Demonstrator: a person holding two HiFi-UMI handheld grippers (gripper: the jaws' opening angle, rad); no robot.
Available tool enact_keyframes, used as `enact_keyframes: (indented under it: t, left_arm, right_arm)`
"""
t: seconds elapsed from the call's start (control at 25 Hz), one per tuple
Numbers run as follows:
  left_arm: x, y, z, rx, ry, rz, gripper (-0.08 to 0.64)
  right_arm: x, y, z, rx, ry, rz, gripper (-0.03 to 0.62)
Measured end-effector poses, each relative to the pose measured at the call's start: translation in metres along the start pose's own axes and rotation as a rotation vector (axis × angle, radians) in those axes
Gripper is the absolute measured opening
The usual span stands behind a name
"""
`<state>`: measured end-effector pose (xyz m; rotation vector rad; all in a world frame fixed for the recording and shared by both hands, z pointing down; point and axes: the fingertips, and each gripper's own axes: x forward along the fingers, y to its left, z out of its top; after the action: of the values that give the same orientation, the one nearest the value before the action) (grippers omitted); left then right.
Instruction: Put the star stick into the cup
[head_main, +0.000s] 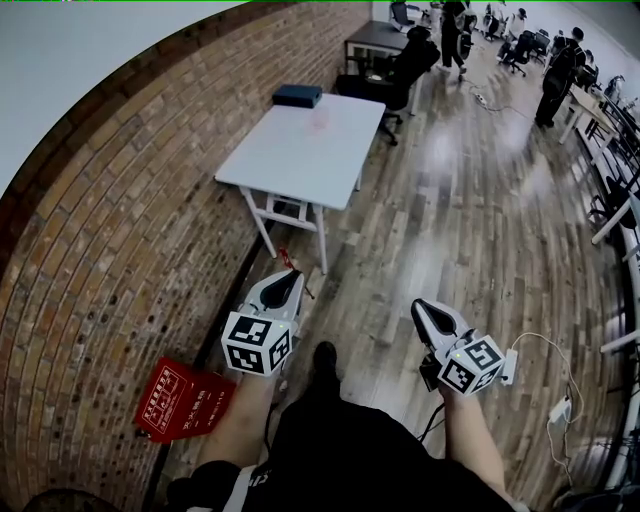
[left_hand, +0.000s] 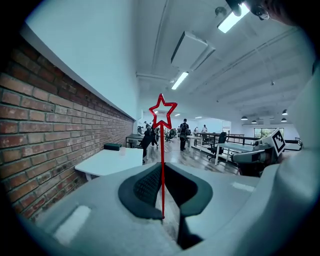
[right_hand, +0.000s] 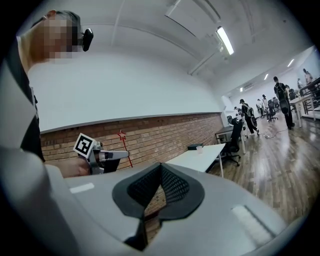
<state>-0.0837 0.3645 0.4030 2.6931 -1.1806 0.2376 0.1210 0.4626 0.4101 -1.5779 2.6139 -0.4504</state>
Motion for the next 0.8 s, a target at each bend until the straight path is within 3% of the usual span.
enact_keyframes:
  t: [0.4,0.8]
  left_arm:
    - [0.095,0.088,0.007,-0.036,0.032,-0.003,0.023]
    - [0.165,0.185,0.051,-0.068,-0.011,-0.004,0.023]
  right_arm:
    - [0.110,-0.058,0.015,0.007,0.033,-0.005,0.000]
    - [0.225,-0.094,0.052,-0.017,0.048,0.003,0.000]
